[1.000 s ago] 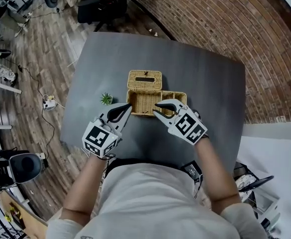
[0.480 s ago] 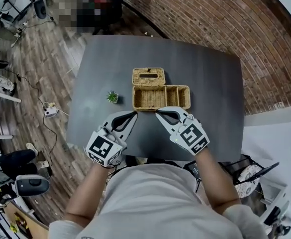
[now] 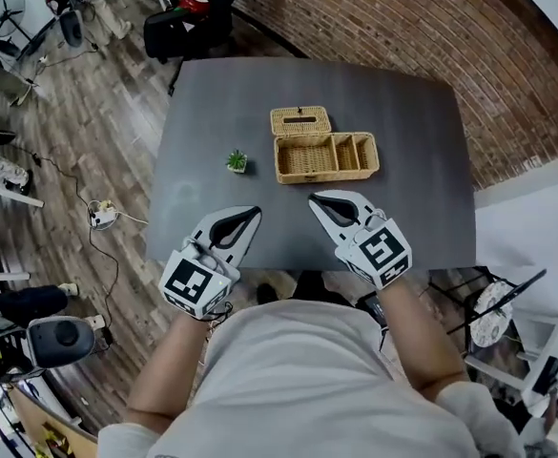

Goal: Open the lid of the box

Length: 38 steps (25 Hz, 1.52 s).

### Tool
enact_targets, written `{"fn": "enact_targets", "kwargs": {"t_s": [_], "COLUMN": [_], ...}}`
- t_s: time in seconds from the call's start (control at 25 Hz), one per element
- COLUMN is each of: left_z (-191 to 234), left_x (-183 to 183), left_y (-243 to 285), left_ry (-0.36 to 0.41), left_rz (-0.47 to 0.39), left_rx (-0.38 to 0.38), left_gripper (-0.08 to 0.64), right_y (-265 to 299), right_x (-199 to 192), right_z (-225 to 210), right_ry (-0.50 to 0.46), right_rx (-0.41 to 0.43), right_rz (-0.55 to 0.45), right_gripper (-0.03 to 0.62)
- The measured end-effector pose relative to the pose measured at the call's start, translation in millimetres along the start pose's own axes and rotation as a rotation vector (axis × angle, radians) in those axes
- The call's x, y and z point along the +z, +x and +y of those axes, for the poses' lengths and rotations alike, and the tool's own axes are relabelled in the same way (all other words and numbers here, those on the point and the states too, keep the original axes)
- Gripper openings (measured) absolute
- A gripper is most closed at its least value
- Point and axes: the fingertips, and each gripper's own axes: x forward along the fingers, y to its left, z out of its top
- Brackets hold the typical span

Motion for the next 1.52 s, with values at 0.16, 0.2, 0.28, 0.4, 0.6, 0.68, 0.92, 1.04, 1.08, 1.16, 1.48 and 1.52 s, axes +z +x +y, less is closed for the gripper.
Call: {"fn": "enact_targets", "kwargs": {"t_s": [0.16, 0.2, 0.28, 0.4, 0.6, 0.68, 0.92, 1.04, 1.08, 1.16, 1.48, 1.52], "left_z": [-15, -20, -29, -36, -51, -59, -90, -111, -119, -135, -193, -200], "left_x": [-2, -2, -4, -8, -2, 2, 8, 9, 9, 12, 23, 24], "left_y": [-22, -25, -33, -45, -53, -52, -46, -38, -34, -28, -14, -12], "left_ry": [-0.021, -0.036, -0.052, -0.037, -0.011, -0.002, -0.016, -0.033, -0.039, -0.040, -0.028, -0.025], "left_rz": [-0.018, -0.022, -0.024, -0.021, -0.029, -0.030, -0.031, -0.036, -0.038, -0.043, -0.062, -0.062], "left_rx": [-0.012, -0.022, -0.039, -0.037, -0.023, -0.012, 0.037, 0.050, 0.050, 0.050, 0.061, 0.060], "left_gripper": [0.012, 0.012, 0.012, 0.012, 0.012, 0.012, 0.012, 0.012, 0.012, 0.012, 0.012, 0.012], "right_y": [-25, -32, -44, -57, -74, -83, -115, -135, -142, -158, -211, -217], "right_x": [3, 3, 1, 5, 3, 2, -6, -9, -10, -11, -31, -34], "right_z": [25, 30, 41, 53, 62, 65, 71, 69, 68, 66, 69, 70], "right_ry": [-0.008, -0.011, -0.015, -0.024, -0.039, -0.055, -0.077, -0.087, -0.089, -0.093, -0.088, -0.083], "right_rx": [-0.027, -0.033, -0.045, -0.066, -0.053, -0.018, 0.051, 0.066, 0.069, 0.071, 0.085, 0.085], "right_rz": [-0.009, -0.008, 0.000, 0.012, 0.011, 0.002, -0.003, -0.017, -0.026, -0.050, -0.085, -0.091], "right_gripper": [0.006, 0.006, 0.006, 0.006, 0.006, 0.006, 0.005, 0.006, 0.006, 0.006, 0.005, 0.005]}}
